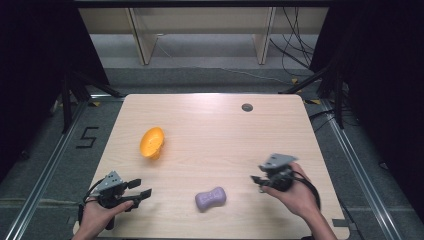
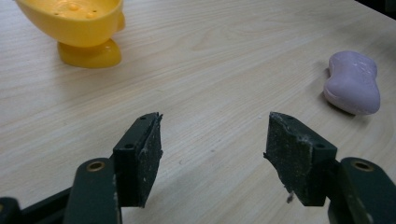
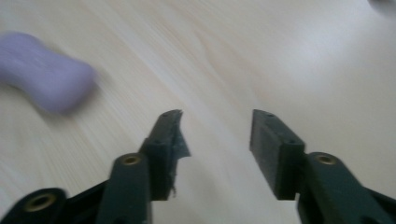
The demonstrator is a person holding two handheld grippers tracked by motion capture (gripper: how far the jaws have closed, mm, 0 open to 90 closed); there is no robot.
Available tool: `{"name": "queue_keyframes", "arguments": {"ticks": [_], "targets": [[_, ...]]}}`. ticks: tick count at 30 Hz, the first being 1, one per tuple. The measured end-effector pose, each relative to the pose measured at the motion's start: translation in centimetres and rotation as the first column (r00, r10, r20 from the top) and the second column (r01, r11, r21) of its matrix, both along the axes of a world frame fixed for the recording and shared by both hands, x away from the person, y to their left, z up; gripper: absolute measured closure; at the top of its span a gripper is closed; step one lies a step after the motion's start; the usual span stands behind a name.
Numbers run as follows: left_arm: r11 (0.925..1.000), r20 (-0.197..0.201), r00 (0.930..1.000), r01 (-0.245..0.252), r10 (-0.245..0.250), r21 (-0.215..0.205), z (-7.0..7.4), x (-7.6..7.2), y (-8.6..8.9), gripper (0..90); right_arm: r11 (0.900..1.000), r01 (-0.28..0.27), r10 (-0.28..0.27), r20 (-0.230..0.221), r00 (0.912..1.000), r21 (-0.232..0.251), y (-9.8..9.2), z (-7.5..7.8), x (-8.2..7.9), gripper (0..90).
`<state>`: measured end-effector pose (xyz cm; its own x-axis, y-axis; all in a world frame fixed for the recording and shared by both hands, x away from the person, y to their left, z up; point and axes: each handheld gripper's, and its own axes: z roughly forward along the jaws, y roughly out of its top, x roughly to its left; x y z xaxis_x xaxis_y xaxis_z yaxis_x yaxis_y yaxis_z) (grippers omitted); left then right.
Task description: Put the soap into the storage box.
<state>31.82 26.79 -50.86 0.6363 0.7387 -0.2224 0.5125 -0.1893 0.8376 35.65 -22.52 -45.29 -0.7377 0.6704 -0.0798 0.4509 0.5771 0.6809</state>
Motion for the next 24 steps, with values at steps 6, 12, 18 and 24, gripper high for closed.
{"name": "queue_keyframes", "arguments": {"ticks": [6,12,18,24], "targets": [[0.9917,-0.032,0.9961,0.085,-0.082,0.097,1.0,0.0,-2.1,33.5,0.958,0.283,-0.285,-0.112,0.9519,-0.037,-5.1,-0.9,-2.9,66.2],[0.9526,-0.189,0.9669,0.212,-0.172,0.218,3.9,1.5,-5.9,37.3,0.96,0.268,-0.275,-0.109,0.9552,-0.079,-4.6,-1.2,-2.7,58.5],[0.897,-0.351,0.9092,0.333,-0.224,0.29,6.0,3.1,-9.6,37.3,0.963,0.257,-0.265,-0.106,0.9584,-0.087,-4.2,-1.5,-2.6,55.9],[0.82,-0.452,0.857,0.434,-0.248,0.373,6.9,3.9,-14.1,37.2,0.964,0.247,-0.258,-0.119,0.9588,-0.102,-3.9,-1.6,-2.7,54.0]]}}
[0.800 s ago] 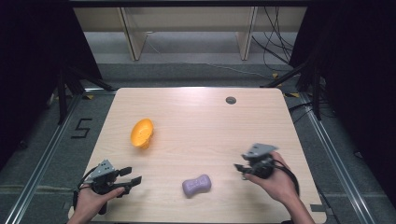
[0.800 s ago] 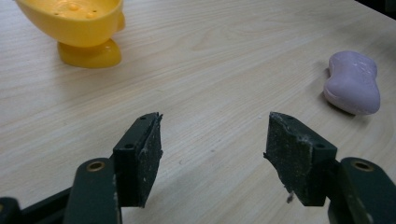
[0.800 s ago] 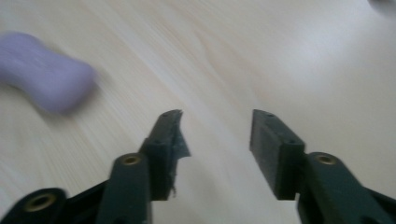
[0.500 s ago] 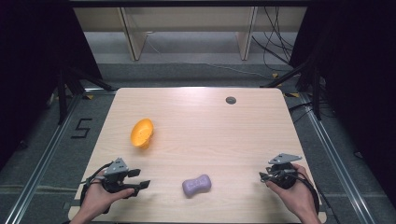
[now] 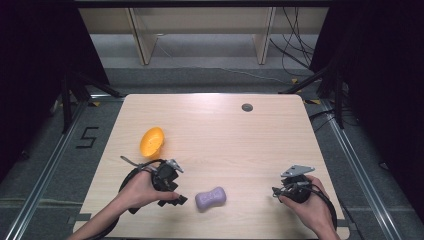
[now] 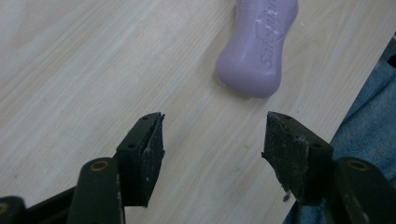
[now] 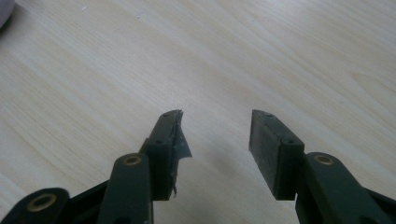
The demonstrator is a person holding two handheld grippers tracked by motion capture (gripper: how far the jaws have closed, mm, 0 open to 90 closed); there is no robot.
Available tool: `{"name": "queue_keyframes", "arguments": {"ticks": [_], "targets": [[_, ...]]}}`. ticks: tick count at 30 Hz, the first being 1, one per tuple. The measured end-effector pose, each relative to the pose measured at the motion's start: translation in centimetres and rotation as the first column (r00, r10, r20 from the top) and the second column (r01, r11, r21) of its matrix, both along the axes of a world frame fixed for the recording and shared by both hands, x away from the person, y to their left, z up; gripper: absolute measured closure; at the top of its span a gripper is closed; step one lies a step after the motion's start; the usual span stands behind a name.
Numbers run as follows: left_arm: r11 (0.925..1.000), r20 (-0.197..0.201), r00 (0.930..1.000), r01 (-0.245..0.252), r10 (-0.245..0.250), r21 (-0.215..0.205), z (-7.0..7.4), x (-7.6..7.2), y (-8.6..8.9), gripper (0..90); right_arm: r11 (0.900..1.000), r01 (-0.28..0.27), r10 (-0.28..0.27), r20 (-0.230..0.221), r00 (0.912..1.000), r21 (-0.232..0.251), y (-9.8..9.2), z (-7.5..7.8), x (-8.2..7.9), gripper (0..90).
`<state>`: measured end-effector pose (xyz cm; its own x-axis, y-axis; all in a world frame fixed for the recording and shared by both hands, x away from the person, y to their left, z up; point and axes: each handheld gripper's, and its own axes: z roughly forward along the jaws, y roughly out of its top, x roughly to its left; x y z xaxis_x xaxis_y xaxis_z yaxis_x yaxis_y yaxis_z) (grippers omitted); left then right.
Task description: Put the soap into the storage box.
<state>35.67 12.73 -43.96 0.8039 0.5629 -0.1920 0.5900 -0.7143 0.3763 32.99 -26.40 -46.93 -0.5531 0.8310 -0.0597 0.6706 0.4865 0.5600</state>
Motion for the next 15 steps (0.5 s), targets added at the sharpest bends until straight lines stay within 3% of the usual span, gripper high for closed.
{"name": "queue_keyframes", "arguments": {"ticks": [3,8,10,12,15], "targets": [[0.9974,0.015,0.9992,0.036,-0.037,0.063,0.2,0.4,-1.8,36.4,1.0,-0.021,0.021,0.006,0.9998,-0.014,0.1,-0.2,0.1,53.6],[0.99,-0.044,0.997,0.069,-0.064,0.123,0.3,1.4,-4.6,35.5,0.999,-0.038,0.038,0.001,0.9993,-0.021,0.3,-0.4,0.3,52.6],[0.9879,-0.043,0.9969,0.072,-0.067,0.137,0.3,1.6,-5.1,35.3,0.999,-0.033,0.033,-0.01,0.9994,-0.015,0.4,-0.4,0.3,52.4],[0.9786,-0.023,0.9966,0.082,-0.079,0.189,0.2,2.1,-6.5,35.3,0.999,-0.045,0.045,0.003,0.999,-0.022,0.5,-0.4,0.3,52.3],[0.9727,-0.035,0.9934,0.114,-0.109,0.202,-0.1,2.3,-7.8,35.3,0.999,-0.035,0.035,-0.014,0.9993,-0.014,0.5,-0.4,0.2,52.1]]}}
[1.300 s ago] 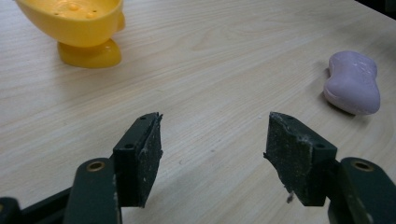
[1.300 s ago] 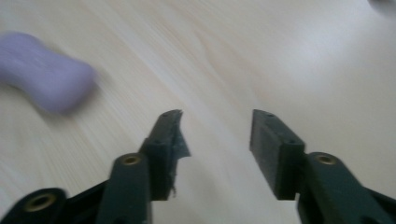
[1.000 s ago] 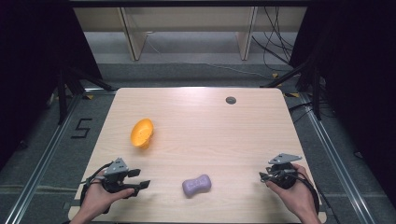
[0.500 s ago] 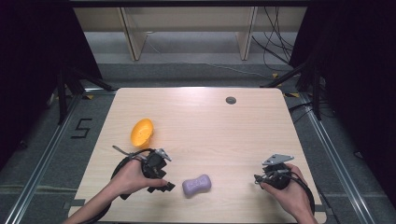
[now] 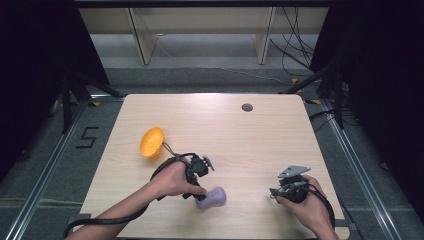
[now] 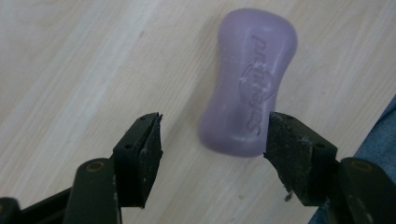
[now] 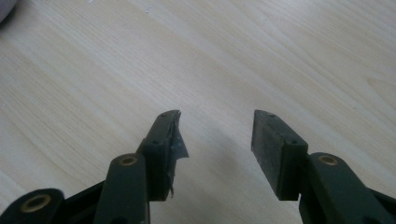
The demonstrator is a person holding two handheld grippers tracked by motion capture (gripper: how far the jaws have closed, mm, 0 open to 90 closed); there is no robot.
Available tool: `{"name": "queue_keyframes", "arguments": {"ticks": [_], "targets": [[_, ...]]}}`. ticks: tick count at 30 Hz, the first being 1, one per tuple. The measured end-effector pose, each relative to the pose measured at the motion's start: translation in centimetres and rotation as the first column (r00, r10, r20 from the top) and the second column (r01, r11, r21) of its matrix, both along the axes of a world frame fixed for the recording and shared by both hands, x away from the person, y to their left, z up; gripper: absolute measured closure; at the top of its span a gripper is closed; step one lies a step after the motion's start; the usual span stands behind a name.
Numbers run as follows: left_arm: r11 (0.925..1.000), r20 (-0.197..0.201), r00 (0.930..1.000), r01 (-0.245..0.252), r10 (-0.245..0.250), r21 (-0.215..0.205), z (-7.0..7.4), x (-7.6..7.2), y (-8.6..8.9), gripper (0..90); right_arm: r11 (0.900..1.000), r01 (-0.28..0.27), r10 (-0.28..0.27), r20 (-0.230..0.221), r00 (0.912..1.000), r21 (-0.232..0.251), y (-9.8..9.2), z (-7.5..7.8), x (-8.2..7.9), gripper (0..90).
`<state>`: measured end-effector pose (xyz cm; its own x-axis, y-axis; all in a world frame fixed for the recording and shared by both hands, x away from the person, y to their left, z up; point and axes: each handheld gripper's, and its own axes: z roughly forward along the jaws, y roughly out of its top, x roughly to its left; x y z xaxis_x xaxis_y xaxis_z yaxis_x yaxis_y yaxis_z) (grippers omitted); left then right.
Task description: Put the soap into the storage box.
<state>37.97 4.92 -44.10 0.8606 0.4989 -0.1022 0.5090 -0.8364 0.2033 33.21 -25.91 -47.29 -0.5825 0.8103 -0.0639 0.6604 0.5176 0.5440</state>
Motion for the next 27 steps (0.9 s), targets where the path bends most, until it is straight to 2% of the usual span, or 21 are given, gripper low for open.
{"name": "queue_keyframes", "arguments": {"ticks": [2,3,5,7,8,9,14,17,24,27], "targets": [[0.9999,-0.005,0.9999,0.012,-0.012,0.012,-0.1,0.0,-0.5,35.0,1.0,-0.007,0.007,0.013,0.9999,-0.001,-0.1,-0.1,0.1,52.0],[0.9993,-0.02,0.9992,0.036,-0.035,0.014,-0.3,-0.1,-1.4,35.0,1.0,-0.01,0.01,0.017,0.9998,-0.001,-0.2,-0.1,0.1,51.9],[0.9984,-0.041,0.9977,0.054,-0.053,0.017,-0.7,-0.2,-2.2,34.7,1.0,-0.013,0.013,0.019,0.9997,-0.002,-0.1,-0.1,0.1,51.7],[0.9979,-0.044,0.9974,0.059,-0.058,0.027,-0.8,-0.3,-2.6,34.3,1.0,-0.004,0.004,0.009,1.0,0.003,-0.1,0.0,0.0,51.6],[0.9965,-0.023,0.9977,0.064,-0.063,0.054,-1.2,-0.4,-3.0,34.3,1.0,-0.003,0.003,0.004,1.0,0.005,-0.1,0.0,0.0,51.3],[0.9949,-0.02,0.9974,0.071,-0.069,0.072,-1.3,-0.4,-3.2,34.3,1.0,-0.004,0.004,0.004,1.0,0.006,-0.1,0.0,0.0,51.2],[0.9943,-0.057,0.9972,0.054,-0.049,0.092,-2.1,-0.4,-3.7,34.4,1.0,-0.006,0.006,-0.003,1.0,0.008,-0.1,-0.1,0.0,50.8],[0.9911,-0.065,0.9974,0.04,-0.031,0.127,-2.6,-0.1,-3.9,36.2,1.0,-0.01,0.01,0.0,1.0,0.008,0.0,-0.1,0.0,50.6],[0.9881,-0.094,0.9952,0.041,-0.028,0.148,-3.3,0.1,-4.1,39.3,1.0,-0.011,0.011,-0.005,0.9999,0.007,-0.2,-0.1,0.0,50.3],[0.9869,-0.09,0.9952,0.051,-0.037,0.153,-3.5,0.1,-4.2,40.1,1.0,-0.014,0.014,-0.006,0.9999,0.007,-0.1,-0.1,0.0,50.3]]}}
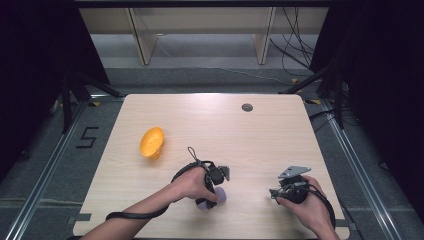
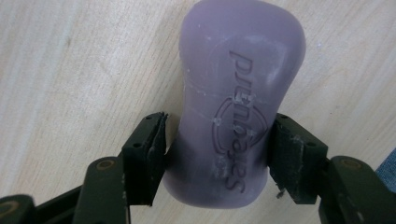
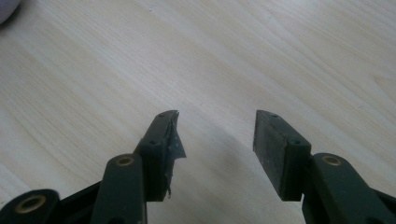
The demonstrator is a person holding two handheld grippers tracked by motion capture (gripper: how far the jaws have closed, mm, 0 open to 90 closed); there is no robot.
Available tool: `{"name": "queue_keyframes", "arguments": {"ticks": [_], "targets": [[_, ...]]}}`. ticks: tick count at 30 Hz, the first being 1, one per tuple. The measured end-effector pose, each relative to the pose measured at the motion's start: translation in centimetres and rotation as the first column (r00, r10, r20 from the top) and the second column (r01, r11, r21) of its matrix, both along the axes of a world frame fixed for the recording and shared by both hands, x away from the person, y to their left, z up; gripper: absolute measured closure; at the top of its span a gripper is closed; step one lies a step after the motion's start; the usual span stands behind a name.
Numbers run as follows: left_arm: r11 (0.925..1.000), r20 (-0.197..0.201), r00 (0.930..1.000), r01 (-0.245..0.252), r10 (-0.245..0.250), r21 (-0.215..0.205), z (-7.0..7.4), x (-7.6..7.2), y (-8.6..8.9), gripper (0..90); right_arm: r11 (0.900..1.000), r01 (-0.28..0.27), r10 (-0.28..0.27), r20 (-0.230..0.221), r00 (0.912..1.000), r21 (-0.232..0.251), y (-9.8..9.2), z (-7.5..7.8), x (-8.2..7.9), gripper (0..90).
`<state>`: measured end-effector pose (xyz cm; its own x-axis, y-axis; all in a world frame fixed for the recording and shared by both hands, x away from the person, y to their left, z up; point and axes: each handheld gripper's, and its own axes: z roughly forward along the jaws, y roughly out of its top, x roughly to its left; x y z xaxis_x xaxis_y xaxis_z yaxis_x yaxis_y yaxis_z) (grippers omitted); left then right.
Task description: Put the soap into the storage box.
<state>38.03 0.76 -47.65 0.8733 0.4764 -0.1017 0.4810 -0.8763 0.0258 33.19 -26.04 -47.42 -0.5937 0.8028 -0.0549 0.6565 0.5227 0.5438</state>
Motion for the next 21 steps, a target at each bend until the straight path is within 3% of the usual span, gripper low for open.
{"name": "queue_keyframes", "arguments": {"ticks": [14,17,19,21], "targets": [[0.9998,-0.006,1.0,-0.007,0.007,0.016,-0.17,0.04,-0.15,41.1,1.0,-0.001,0.001,-0.001,1.0,0.001,-0.01,-0.08,0.0,50.0],[0.9986,-0.007,0.9993,-0.036,0.036,0.039,-0.18,-0.05,-0.22,41.5,1.0,-0.001,0.001,0.0,1.0,0.001,-0.02,-0.1,0.01,49.7],[0.9981,0.002,0.9986,-0.052,0.052,0.033,-0.23,-0.18,-0.14,42.1,1.0,-0.002,0.002,0.0,1.0,0.002,-0.03,-0.1,-0.01,49.6],[0.9951,-0.014,0.9955,-0.093,0.094,0.031,-0.19,-0.29,0.15,42.6,1.0,-0.003,0.003,0.0,1.0,0.002,-0.07,-0.08,0.0,49.6]]}}
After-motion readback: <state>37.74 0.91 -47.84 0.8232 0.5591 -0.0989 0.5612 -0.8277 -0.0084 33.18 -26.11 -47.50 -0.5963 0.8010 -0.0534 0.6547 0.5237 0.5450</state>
